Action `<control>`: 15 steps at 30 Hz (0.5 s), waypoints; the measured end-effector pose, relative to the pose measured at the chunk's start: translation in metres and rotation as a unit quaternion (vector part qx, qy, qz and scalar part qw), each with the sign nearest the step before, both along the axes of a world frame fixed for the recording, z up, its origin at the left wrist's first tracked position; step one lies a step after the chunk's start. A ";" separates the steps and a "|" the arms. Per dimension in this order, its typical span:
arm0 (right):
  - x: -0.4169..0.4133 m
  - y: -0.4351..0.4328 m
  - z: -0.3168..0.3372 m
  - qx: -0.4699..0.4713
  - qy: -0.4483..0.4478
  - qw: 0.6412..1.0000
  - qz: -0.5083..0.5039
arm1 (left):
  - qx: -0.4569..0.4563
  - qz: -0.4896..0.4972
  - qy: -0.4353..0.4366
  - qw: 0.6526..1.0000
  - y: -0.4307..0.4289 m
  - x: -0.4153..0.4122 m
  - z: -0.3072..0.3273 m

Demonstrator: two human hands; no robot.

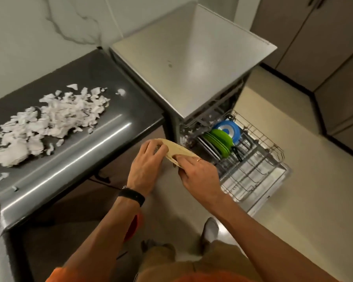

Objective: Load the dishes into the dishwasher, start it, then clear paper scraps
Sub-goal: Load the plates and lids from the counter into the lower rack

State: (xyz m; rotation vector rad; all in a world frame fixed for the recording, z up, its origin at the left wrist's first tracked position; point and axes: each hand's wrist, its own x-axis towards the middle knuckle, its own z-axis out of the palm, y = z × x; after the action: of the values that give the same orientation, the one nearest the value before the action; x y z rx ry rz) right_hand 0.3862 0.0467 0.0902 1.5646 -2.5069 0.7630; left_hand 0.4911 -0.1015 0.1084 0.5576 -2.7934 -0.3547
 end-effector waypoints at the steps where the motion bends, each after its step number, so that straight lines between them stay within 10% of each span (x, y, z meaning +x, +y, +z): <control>1: -0.009 0.010 -0.006 0.007 -0.008 1.000 -0.009 | 0.011 -0.006 -0.006 1.000 0.009 -0.012 -0.006; 15: -0.096 0.053 -0.224 -0.019 -0.121 0.985 -0.118 | 0.141 -0.096 -0.036 0.985 0.001 -0.143 -0.228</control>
State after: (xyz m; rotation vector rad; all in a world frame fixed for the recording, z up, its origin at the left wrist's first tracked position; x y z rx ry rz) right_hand 0.2905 0.0997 -0.1343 1.1968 -2.7601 1.0103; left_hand 0.3482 -0.1004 -0.1198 0.3649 -2.8935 -0.7951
